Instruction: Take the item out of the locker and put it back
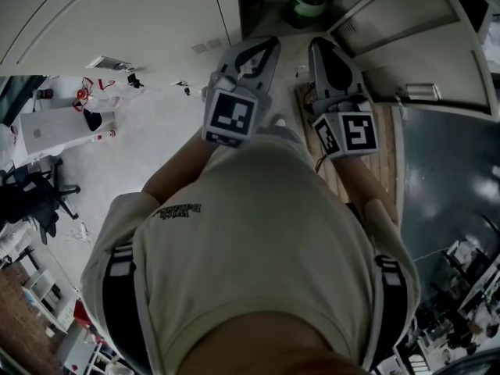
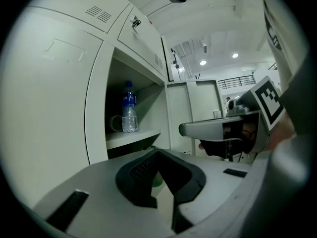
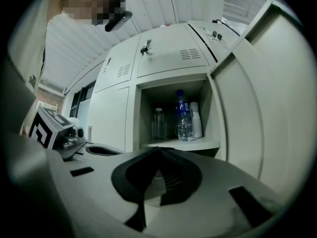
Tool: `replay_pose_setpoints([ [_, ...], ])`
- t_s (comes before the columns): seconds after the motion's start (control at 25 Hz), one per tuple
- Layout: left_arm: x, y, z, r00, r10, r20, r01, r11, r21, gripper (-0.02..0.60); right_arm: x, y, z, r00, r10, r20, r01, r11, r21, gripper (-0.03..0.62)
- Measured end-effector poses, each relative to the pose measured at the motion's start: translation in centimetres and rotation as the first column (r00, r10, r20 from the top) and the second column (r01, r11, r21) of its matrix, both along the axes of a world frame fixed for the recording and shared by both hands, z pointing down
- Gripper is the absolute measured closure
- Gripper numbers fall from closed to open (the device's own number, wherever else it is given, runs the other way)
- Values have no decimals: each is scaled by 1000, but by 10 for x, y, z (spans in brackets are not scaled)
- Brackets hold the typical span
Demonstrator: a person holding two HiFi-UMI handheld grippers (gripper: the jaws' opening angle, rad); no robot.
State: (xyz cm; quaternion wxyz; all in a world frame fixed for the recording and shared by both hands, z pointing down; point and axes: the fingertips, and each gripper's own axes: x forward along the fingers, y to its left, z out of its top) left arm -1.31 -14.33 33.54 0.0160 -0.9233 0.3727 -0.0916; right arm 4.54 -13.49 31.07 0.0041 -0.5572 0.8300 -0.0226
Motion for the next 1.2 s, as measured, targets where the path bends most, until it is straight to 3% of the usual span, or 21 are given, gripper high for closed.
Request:
replay_pose_setpoints([
  [0.48, 4, -5, 15, 998, -69, 16, 69, 997, -37, 566, 11, -9, 20, 1000, -27, -9, 27, 998, -50, 586],
  [0.84, 17, -14, 41, 995, -92, 23, 93, 993, -71, 566, 27, -41, 58, 1000, -6, 0, 6, 990, -139, 311],
  [0.92, 20, -19, 43, 995, -100, 22, 101, 993, -67, 566, 30, -54, 64, 1000, 12, -23, -15, 989, -145, 279],
  [1.12, 22, -35, 55, 992, -121, 36, 123, 990, -69, 566, 38, -84, 85, 997, 27, -71, -39, 983, -177, 276],
  [1.2, 23, -42, 60, 991, -129, 34, 131, 989, -73, 567, 39, -92, 94, 996, 24, -80, -40, 979, -200, 237],
])
